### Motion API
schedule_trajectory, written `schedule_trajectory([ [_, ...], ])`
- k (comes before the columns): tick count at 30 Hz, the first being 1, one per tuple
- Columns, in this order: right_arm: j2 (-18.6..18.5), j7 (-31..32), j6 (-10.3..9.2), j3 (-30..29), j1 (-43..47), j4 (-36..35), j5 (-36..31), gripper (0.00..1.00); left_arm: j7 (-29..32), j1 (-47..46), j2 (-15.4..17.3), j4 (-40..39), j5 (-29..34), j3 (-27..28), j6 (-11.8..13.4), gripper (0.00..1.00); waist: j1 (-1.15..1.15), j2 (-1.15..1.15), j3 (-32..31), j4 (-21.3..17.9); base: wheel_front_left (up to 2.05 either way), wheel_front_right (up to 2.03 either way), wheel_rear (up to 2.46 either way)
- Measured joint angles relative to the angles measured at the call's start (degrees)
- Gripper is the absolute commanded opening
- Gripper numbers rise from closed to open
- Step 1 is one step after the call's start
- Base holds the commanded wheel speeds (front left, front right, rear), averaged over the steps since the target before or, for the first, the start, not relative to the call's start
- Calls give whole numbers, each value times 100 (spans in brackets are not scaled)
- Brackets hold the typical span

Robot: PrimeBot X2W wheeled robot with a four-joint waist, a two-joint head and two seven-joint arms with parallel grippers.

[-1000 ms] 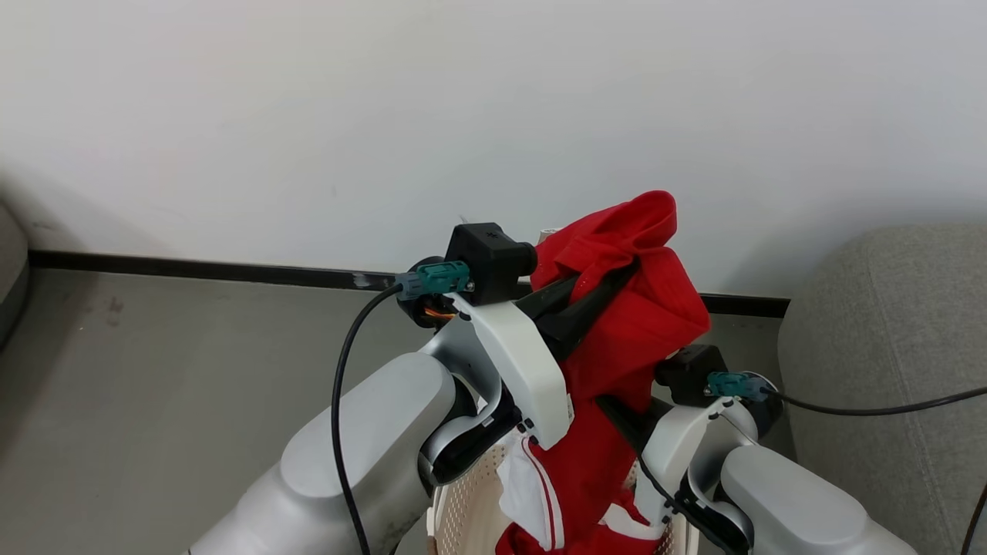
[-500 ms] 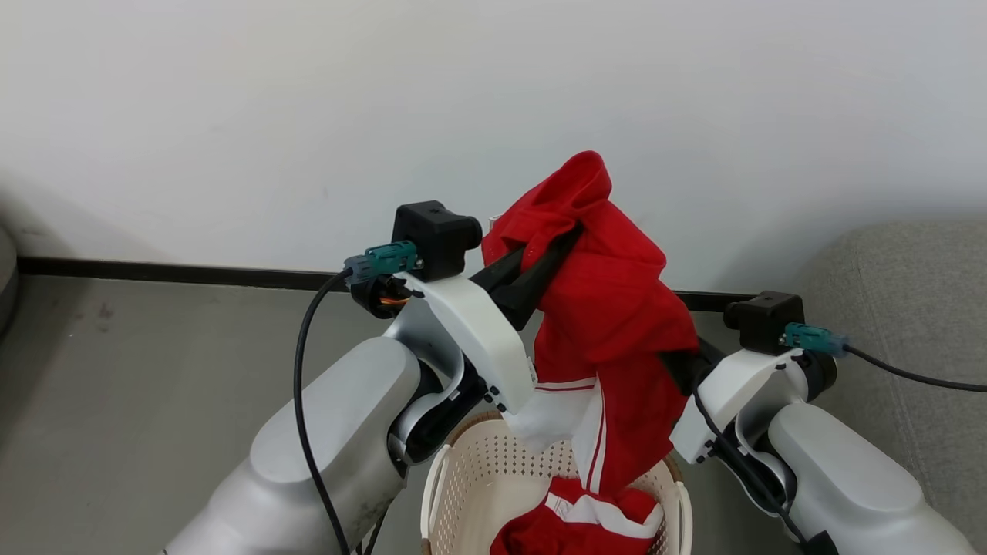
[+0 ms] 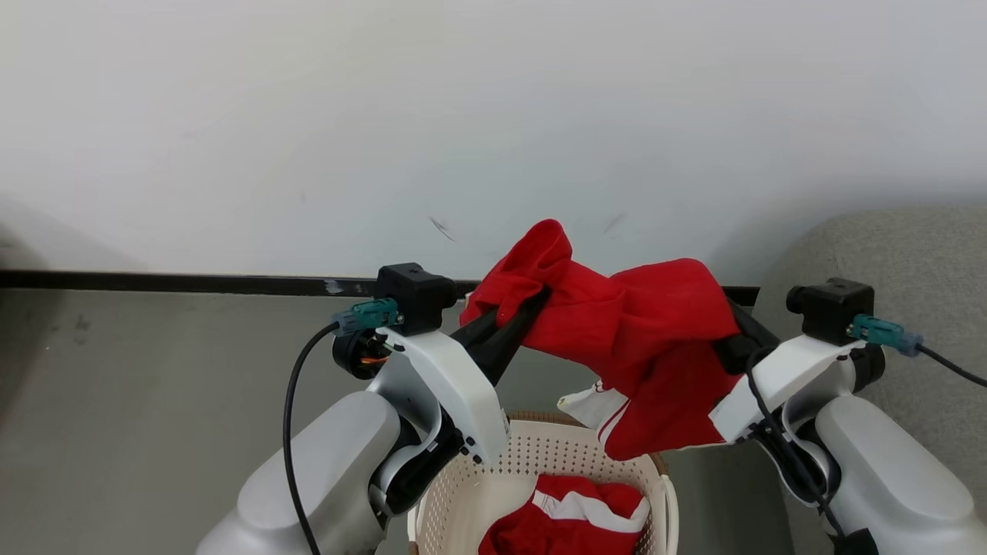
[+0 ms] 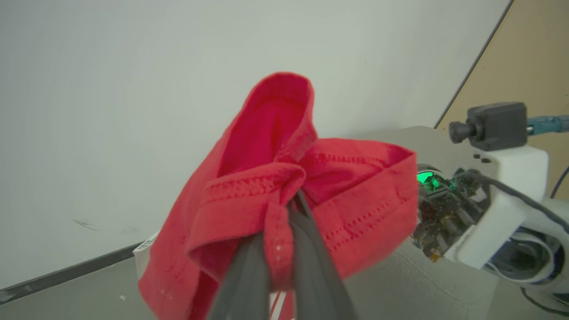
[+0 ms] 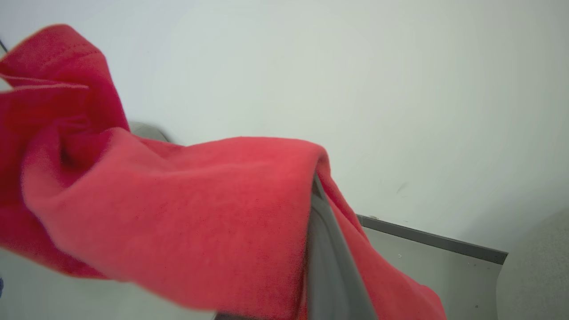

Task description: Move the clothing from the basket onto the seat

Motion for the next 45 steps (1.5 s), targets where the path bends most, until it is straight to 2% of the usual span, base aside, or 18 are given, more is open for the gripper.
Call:
schedule_trajectory([
  [1,-15,0,0,-82,24,-38,-1,0,-2,36,10,-2,0,-7,0,5,0,0,5,-14,0,0,0],
  [2,-29,0,1,-156,50,-77,-3,0,-5,69,21,-11,0,-7,0,18,0,0,11,-27,0,0,0],
  [3,-32,0,1,-230,69,-102,-15,0,-7,105,32,-19,0,-9,-1,36,0,0,16,-41,0,0,0],
  [5,-47,0,1,-367,87,-182,-51,0,-7,140,40,-33,0,-37,-1,100,0,0,27,-70,0,0,0],
  [11,-163,0,0,-766,148,-486,-177,0,-60,242,136,-79,-1,-73,-2,100,0,0,55,-159,0,0,0],
  [18,-278,0,0,-1490,364,-992,-390,0,-156,300,230,-135,74,-130,-10,100,0,0,66,-290,0,0,0],
  [30,-419,0,0,-2585,979,-1597,-697,0,-209,354,238,-213,208,-353,-119,100,0,0,65,-647,0,0,0],
  [40,-387,0,0,-3209,1424,-2121,-877,0,-258,355,214,-287,294,-487,-192,100,0,0,73,-1065,0,0,0],
  [45,-304,0,0,-3315,1630,-2351,-987,0,-320,355,219,-316,377,-549,-220,100,0,0,95,-1294,0,0,0],
])
